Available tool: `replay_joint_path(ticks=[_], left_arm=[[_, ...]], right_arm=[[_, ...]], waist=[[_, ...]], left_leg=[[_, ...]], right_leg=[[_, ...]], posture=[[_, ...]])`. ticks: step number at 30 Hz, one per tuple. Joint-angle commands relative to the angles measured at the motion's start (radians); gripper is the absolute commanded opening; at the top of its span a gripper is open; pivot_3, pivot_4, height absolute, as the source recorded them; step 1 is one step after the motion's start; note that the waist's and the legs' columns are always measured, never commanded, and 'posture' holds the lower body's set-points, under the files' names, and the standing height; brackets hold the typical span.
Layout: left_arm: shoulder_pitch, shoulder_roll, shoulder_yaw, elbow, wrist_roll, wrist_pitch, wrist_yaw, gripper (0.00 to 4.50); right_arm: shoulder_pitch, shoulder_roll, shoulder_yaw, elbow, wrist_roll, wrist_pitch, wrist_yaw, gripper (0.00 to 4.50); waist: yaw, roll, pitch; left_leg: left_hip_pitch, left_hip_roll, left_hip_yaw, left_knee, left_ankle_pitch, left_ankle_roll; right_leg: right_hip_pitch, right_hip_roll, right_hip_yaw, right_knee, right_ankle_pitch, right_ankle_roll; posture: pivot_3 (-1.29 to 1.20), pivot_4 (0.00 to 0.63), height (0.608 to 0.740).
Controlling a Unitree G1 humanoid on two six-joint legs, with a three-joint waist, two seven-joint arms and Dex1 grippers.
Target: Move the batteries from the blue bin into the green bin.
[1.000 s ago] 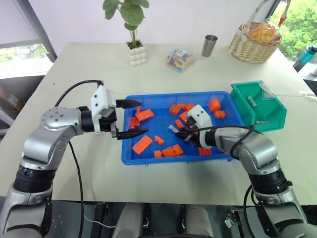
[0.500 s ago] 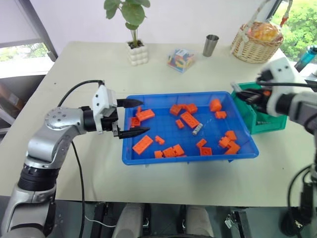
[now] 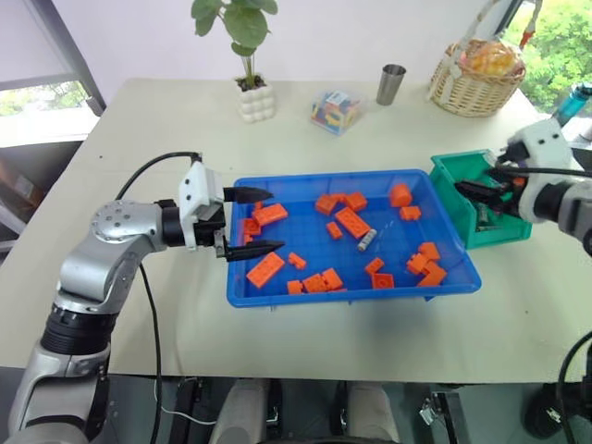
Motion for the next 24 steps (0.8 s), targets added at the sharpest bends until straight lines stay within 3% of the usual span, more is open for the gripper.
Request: replay_joint_path(ticks=[1, 5, 9, 13, 24], left_arm=[[-0.019, 0.007, 0.014, -0.019, -0.001, -0.006, 0.003, 4.50], [-0.023, 0.008, 0.013, -0.025, -0.001, -0.001, 0.008, 4.50], [-0.023, 0.013, 0.019, -0.030, -0.006, 0.005, 0.010, 4.50], [-0.033, 0.016, 0.020, -0.022, -0.003, 0.006, 0.007, 4.50], [-0.039, 0.021, 0.027, -0.015, 0.001, 0.002, 0.007, 4.50]], right_arm=[[0.002, 0.033, 0.042, -0.127, 0.079, 0.061, 0.023, 3.25], [0.047, 0.112, 0.115, -0.155, 0.075, 0.085, -0.026, 3.25], [0.119, 0.112, 0.185, -0.161, 0.019, -0.099, 0.033, 3.25], [0.136, 0.108, 0.258, -0.067, -0.052, -0.238, 0.081, 4.46], [0.132, 0.140, 0.364, 0.090, -0.140, -0.388, 0.186, 4.46]], waist=[[0.001, 0.000, 0.000], [0.004, 0.000, 0.000], [0.005, 0.000, 0.000], [-0.001, 0.000, 0.000], [0.000, 0.000, 0.000]], left_leg=[[0.000, 0.000, 0.000, 0.000, 0.000, 0.000], [0.000, -0.001, -0.002, 0.000, 0.000, 0.000], [0.000, -0.002, -0.002, 0.000, 0.000, 0.000], [0.000, -0.001, -0.002, 0.000, 0.000, 0.000], [0.000, -0.001, -0.001, 0.000, 0.000, 0.000]], right_leg=[[0.000, 0.000, 0.000, 0.000, 0.000, 0.000], [0.002, 0.000, 0.000, -0.001, 0.000, 0.000], [0.002, 0.000, 0.000, -0.001, 0.000, 0.000], [0.002, 0.000, -0.001, -0.001, 0.000, 0.000], [0.001, 0.000, -0.001, 0.000, 0.000, 0.000]], posture=[[0.00, 0.150, 0.654], [0.00, 0.150, 0.654], [0.00, 0.150, 0.654], [0.00, 0.150, 0.654], [0.00, 0.150, 0.654]])
